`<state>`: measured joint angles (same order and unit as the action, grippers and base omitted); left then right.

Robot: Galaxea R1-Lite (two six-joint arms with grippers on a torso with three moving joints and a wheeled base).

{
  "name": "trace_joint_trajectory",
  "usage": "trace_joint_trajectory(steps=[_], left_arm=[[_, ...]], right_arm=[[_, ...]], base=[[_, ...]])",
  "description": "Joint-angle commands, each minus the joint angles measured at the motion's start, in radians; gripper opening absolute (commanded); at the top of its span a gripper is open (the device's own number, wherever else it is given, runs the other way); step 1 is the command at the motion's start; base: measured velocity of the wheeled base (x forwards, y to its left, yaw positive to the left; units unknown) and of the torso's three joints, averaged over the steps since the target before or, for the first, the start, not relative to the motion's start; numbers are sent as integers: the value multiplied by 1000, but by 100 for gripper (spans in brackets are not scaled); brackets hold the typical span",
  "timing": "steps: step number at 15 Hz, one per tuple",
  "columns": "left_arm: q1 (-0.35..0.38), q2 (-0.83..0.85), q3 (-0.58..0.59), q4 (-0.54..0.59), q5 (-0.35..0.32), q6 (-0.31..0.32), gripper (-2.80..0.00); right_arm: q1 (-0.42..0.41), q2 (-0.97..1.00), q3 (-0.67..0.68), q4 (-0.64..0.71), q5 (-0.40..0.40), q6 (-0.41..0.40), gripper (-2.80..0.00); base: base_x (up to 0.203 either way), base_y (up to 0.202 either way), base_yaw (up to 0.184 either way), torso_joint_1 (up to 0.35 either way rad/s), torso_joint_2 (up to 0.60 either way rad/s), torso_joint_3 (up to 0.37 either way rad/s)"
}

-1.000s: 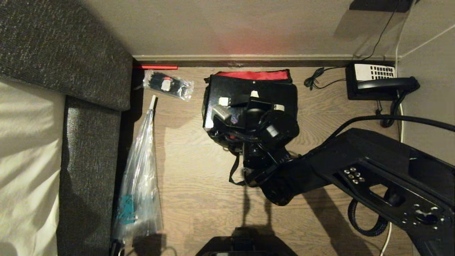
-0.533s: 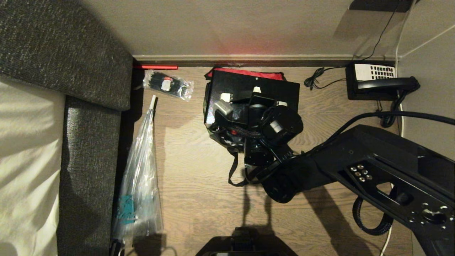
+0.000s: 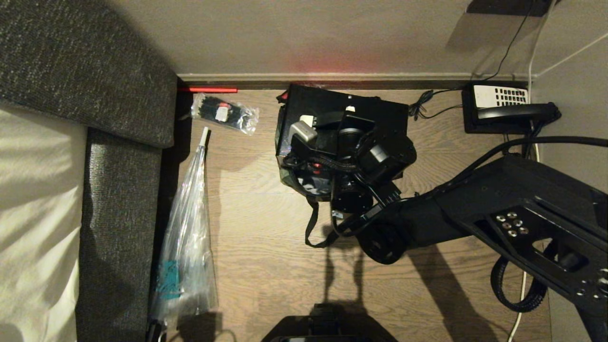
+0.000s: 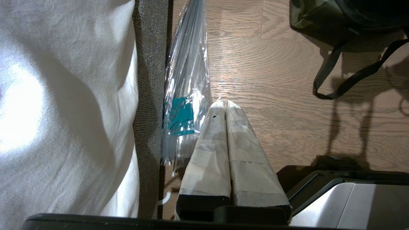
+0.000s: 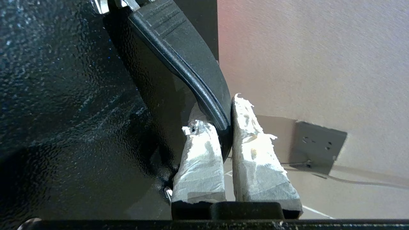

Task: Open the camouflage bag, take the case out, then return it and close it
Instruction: Place the black box back

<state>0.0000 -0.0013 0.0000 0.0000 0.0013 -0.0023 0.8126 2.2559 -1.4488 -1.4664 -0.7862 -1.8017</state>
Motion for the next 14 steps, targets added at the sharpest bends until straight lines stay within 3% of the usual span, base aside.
trace_joint_trajectory(steps=[1,14], left_arm=[[0,1,1,0,0,-1,-280],[0,1,0,0,0,-1,-280]], right_arm=[[0,-26,10,-7,-4,-10,-280],[-1,-79,4,21,-41,-13,-280]], base=[[0,0,0,0,0,0],[0,0,0,0,0,0]])
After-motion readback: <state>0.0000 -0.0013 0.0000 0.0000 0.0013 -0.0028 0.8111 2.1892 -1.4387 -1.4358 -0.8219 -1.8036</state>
